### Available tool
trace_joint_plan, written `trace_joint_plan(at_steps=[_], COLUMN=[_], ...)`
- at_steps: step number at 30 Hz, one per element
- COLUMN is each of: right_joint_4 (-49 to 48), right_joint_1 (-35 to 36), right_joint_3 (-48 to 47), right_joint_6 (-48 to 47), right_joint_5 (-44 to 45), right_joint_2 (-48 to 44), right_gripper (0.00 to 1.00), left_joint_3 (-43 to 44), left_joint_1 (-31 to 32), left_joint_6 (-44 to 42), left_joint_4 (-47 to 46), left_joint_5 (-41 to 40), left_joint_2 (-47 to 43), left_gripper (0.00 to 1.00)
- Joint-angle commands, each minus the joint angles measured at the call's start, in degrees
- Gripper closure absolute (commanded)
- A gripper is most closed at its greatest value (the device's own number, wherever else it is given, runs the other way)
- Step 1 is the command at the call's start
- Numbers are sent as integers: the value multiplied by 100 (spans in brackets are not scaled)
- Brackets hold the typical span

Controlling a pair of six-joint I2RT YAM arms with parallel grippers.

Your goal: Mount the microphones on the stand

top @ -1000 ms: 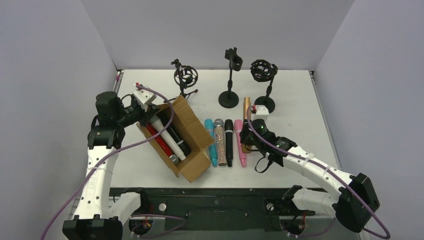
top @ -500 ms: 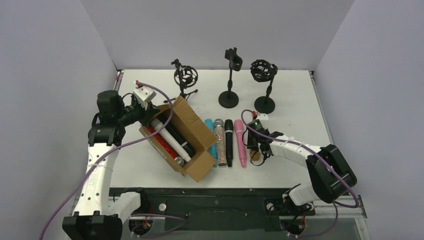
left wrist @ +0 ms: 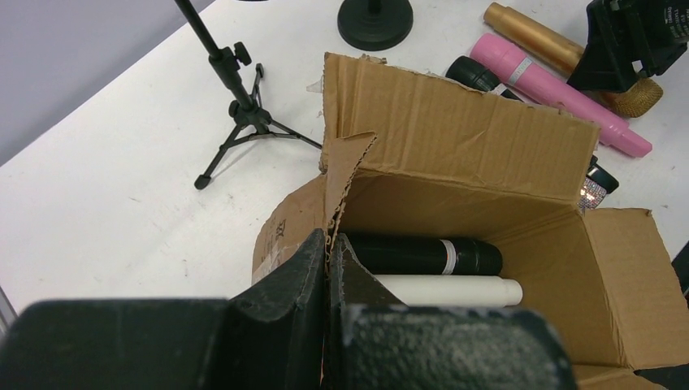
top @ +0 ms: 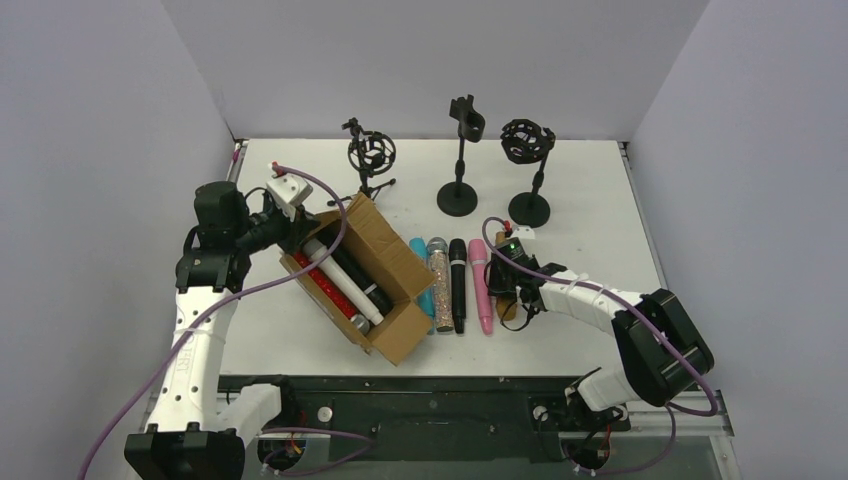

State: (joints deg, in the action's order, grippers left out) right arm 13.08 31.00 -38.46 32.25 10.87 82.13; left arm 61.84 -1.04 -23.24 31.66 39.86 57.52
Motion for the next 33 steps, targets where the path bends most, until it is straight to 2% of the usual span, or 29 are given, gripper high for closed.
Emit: trace_joint_plan(at_steps=[1,14,16,19,22,25,29,33], right_joint_4=[-52,445,464,316,58,-342,-678,-1311], right_joint_1=[2,443,867,1997,2939,3793,4311,4464], right_joint_3=[-213,-914,-1165,-1482,-1897,-2229,-2764,-2967], right_joint_6=[31,-195,-252,-239,-376,-722,-1142,-1557], right_joint_5=[-43,113,339,864,1237,1350,1243,1171], right_joint_2=[-135,-1750,-2025,-2199,-1904,-1119,-61,680], right_gripper=[55,57,57,58,59,59,59,59], left_joint_3=[334,786,874,895,864,815,737,646], left_joint_1=[51,-136,-180,-215,-219,-223,-226,-226], left_joint_6=[-71,-185,-259,-276,-341,-370,-347,-304], left_joint_4=[89,217,309,349,442,460,443,400], left_joint_5=[352,1267,1363,1414,1508,1543,1591,1611], left_joint_2=[-118,-86,-47,-16,-23,-65,-110,-179], left_gripper=[100,100,100,100,100,100,100,100])
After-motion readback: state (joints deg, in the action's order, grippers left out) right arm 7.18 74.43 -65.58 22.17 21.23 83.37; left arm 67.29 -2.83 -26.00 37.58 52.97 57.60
